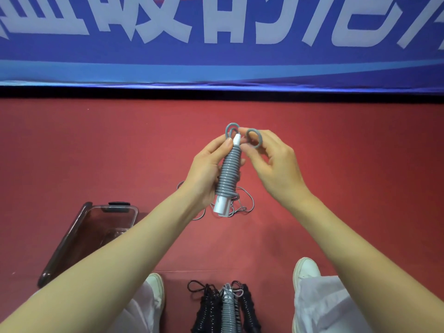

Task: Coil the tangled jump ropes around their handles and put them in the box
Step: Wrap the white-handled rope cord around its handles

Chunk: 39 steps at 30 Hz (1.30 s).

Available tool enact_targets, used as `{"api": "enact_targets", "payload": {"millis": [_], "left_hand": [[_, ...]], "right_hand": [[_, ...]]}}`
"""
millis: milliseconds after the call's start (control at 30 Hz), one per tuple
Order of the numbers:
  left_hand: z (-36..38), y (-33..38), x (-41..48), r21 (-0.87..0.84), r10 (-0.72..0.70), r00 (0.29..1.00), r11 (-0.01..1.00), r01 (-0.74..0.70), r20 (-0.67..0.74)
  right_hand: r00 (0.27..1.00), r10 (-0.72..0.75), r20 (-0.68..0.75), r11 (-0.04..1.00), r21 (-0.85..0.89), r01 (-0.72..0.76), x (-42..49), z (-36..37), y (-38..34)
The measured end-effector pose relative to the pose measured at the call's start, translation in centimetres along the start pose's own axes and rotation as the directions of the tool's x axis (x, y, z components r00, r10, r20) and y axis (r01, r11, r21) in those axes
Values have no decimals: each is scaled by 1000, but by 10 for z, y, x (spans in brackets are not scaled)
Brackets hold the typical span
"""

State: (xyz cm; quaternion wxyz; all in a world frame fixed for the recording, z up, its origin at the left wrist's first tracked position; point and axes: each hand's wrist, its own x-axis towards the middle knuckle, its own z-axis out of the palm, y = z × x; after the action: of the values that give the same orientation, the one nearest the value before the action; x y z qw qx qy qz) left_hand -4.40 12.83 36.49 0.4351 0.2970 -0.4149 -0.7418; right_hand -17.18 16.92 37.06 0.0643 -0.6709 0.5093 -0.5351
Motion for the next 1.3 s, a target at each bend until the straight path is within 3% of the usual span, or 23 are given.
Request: {"api": "enact_targets", "payload": {"millis": [100,200,367,467,567,633,667,733,833,900,1000,1133,1300], "left_hand": [[2,-3,-2,-7,-21,1000,1000,21,-17],[4,-5,-3,17,-22,1000,1000,22,-12],[8,-5,-5,6,-14,1000,1000,14,-8],[7,-3,-4,7,-3,998,1000,3,-61],[4,-2,-4,29,38,996,999,-36,-80],[3,-1,-5,77,83,995,994,-79,-52],[4,-1,-5,104,99,994,990,-94,-44],[4,-3,-6,158,127,991,980,-119,-37],[6,-6,-8,236,184,983,956,-175,-16],[9,-7,-11,263,205,979,944,-199,3],[8,-7,-10,318,236,972,921,-224,2],[1,-3,-7,397,262,965,887,-237,-10],[3,-2,-7,486,278,957,827,-281,82]], "right_hand": [[997,-55,-45,985,-164,47,2,-2,4],[988,153,-12,983,-99,-153,6,-10,1],[990,139,7,986,-95,-137,7,-6,-4],[967,241,82,965,-129,-229,7,-1,-8],[909,365,203,896,187,-402,11,-7,-10],[875,428,228,744,461,-484,15,-17,-8],[860,458,224,698,508,-504,16,-21,-6],[850,495,180,728,448,-519,17,-24,-4],[875,482,41,854,204,-479,14,-20,-6],[915,399,-54,917,18,-399,12,-18,-9],[958,283,-47,949,-131,-286,8,-14,-16],[956,276,95,954,-147,-261,3,-13,-12],[974,225,-14,968,-109,-225,4,-18,-6]]}}
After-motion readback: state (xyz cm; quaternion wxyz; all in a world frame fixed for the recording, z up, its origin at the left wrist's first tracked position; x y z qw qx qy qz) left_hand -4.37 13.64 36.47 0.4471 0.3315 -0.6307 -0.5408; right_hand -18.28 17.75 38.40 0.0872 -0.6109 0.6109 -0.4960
